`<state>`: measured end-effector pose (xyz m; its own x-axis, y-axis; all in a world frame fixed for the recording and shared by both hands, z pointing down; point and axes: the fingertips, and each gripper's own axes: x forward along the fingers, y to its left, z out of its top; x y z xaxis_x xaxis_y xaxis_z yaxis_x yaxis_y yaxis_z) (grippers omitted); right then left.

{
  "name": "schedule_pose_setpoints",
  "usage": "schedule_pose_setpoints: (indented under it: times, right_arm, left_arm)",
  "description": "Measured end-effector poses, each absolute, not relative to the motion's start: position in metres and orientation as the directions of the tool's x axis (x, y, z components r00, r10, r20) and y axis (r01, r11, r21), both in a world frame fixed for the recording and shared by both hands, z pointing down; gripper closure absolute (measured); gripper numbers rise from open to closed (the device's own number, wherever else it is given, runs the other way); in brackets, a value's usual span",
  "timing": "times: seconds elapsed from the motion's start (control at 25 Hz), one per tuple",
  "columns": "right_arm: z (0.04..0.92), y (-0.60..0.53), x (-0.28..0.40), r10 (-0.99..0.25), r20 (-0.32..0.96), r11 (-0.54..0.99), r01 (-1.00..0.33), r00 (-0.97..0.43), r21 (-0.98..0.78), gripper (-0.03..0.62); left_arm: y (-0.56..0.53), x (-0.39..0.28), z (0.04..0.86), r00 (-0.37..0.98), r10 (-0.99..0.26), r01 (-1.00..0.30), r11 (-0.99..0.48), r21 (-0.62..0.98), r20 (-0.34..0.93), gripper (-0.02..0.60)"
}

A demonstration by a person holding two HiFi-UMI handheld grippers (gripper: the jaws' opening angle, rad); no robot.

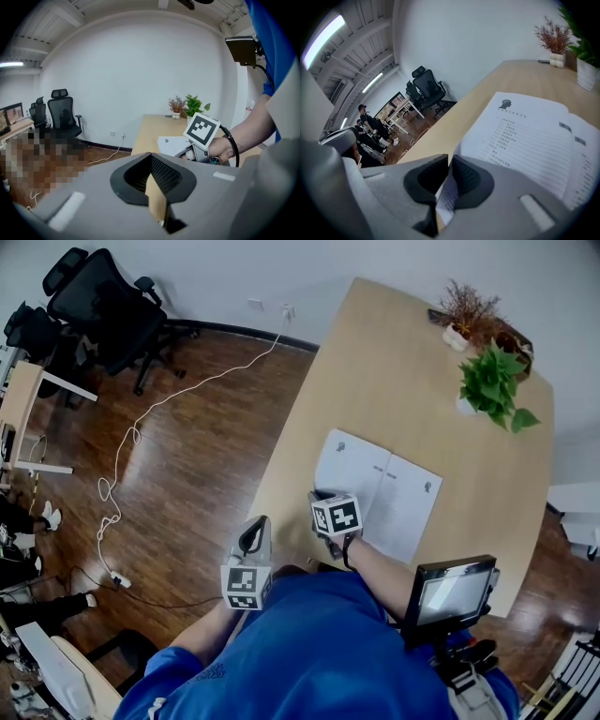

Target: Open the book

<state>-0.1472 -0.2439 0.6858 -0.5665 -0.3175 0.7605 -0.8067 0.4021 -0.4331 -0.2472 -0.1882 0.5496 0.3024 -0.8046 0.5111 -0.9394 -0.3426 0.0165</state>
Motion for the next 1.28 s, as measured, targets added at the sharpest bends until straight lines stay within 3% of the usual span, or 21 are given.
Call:
schedule_pose_setpoints:
  times: [0.56, 0.88, 1.28]
  right_arm:
    - [0.688, -0.243, -0.154, -0.282, 0.78, 0.419, -0.803, -0.558, -0.423, 0.514]
    - [0.685, -0.24, -0.161, -0.257, 0.758, 0.43, -0.774, -0.599, -0.466, 0.424]
    - [0.681, -0.239, -0.162, -0.262, 0.749, 0.428, -0.769, -0.608, -0.475, 0.413]
  left_arm:
    - [-0.192, -0.247, 0.556, 0.324, -0.798, -0.931, -0.366, 0.019, 0.509, 0.575]
    - [-0.197, -0.242, 0.558, 0.343, -0.788, -0.923, -0.384, 0.028, 0.51, 0.575]
    - [-0.201, -0.239, 0.559, 0.354, -0.785, -0.918, -0.394, 0.031, 0.508, 0.574]
